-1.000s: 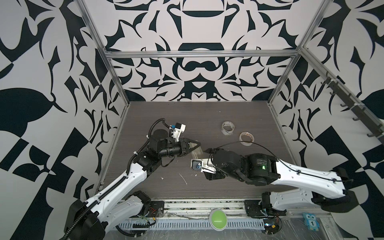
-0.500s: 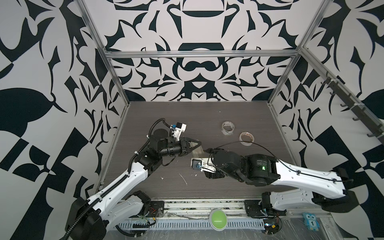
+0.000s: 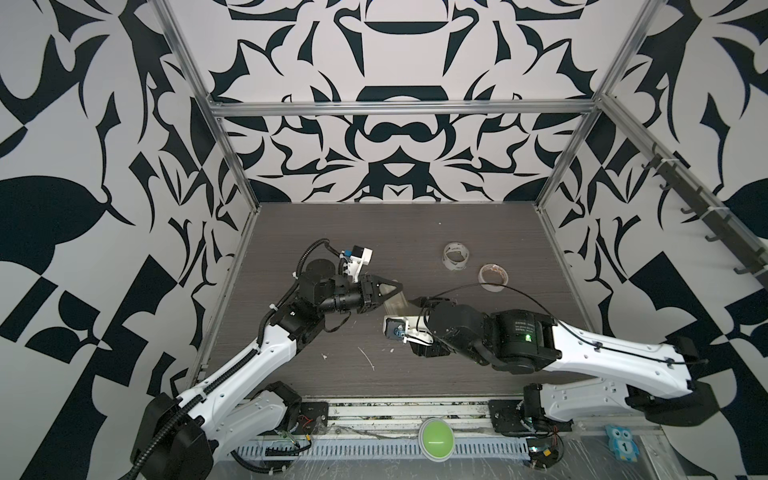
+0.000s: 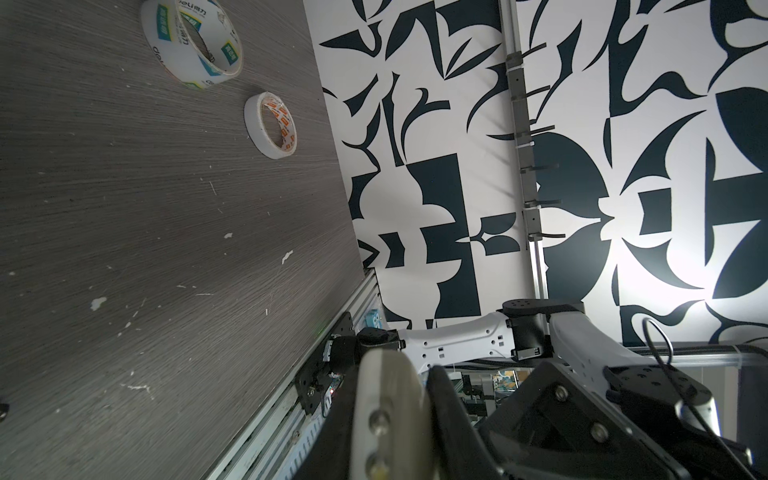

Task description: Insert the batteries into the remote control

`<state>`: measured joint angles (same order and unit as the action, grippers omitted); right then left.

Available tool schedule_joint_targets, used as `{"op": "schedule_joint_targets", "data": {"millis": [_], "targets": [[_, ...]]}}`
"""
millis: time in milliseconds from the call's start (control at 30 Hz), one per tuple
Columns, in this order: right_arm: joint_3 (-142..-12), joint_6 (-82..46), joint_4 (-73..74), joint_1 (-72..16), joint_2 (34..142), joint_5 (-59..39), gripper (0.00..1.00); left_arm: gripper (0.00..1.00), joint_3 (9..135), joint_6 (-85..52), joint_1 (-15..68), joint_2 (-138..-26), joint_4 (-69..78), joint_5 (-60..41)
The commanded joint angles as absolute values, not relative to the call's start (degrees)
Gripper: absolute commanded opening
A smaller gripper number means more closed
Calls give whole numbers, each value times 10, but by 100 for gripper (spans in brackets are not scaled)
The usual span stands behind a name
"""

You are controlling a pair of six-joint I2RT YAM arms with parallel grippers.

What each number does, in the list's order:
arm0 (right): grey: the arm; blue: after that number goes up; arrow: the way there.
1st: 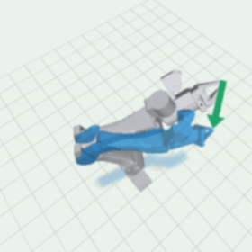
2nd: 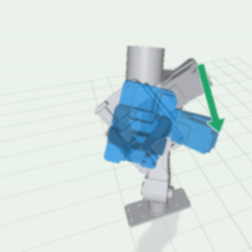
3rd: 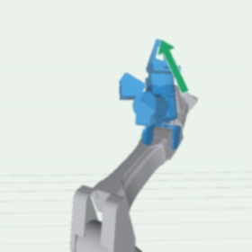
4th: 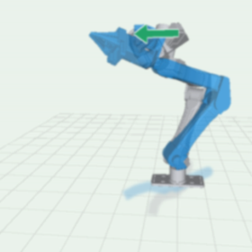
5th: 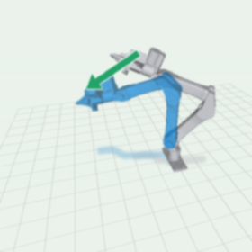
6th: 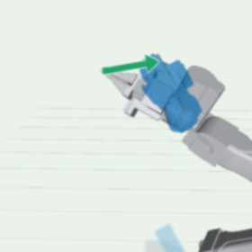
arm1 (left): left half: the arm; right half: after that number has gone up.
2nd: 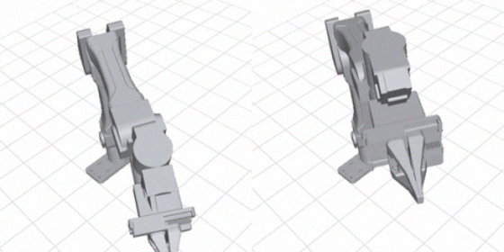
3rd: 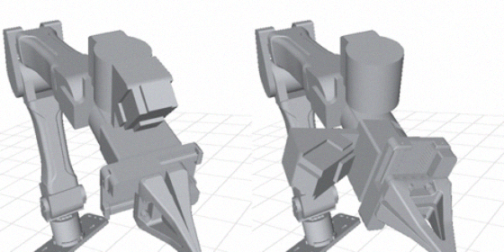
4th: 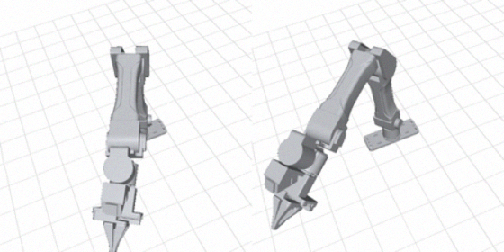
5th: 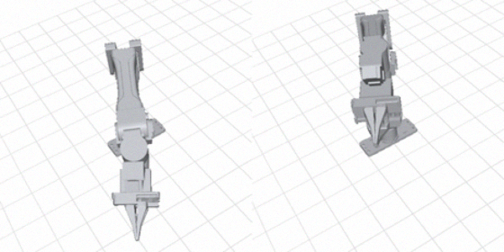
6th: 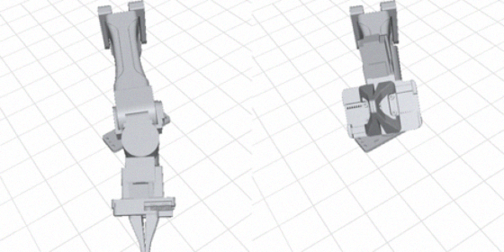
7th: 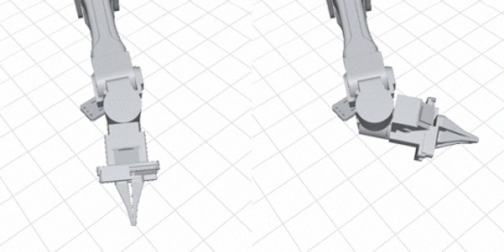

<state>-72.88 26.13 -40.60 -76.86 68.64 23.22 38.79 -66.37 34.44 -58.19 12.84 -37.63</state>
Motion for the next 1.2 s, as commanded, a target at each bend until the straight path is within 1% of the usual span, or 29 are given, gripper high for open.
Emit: {"op": "schedule_joint_targets", "data": {"millis": [0,333,700,1167], "targets": [[-724,264,-384,-771,670,241,68,0,380,-680,342,-573,169,-391],[-701,267,-348,-771,666,256,68,0,378,-693,340,-573,188,-399],[-702,275,-327,-771,674,307,66,0,375,-695,340,-571,189,-402],[-702,284,-296,-771,669,317,64,0,374,-699,338,-567,187,-401]]}}
